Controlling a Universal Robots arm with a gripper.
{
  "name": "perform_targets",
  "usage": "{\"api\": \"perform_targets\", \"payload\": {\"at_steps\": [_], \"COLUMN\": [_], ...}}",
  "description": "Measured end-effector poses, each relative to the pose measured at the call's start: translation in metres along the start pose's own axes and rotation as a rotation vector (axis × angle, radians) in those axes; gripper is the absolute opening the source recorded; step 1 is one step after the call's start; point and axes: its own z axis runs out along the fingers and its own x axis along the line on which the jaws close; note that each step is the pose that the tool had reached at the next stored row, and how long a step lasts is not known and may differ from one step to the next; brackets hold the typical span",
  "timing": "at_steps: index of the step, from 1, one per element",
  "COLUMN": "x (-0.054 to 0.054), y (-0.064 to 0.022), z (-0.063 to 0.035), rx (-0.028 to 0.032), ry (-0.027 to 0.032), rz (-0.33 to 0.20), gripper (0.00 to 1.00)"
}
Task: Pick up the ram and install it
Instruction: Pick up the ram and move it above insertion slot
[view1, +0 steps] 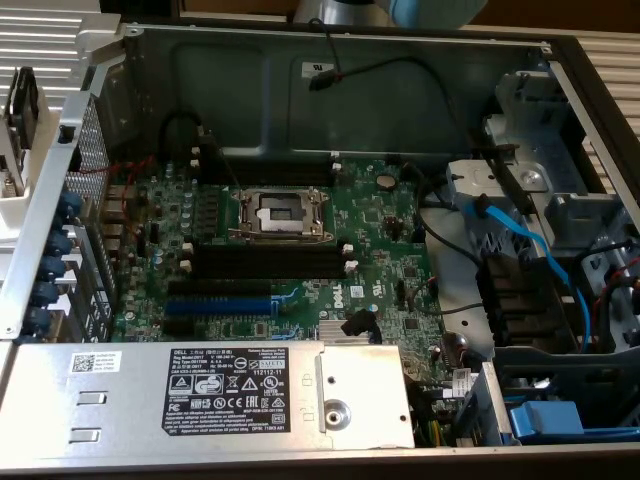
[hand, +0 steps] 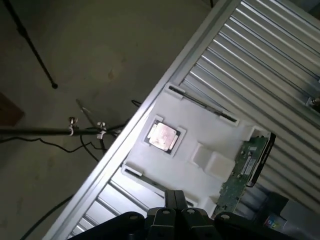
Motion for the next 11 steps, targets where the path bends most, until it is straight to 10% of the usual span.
{"api": "perform_targets", "payload": {"at_steps": [11], "x": [0.0000], "y": [0.0000], "z": [0.0002], "rx": [0.0004], "ry": [0.0139], "rz": [-0.200], "gripper": [0.10]}}
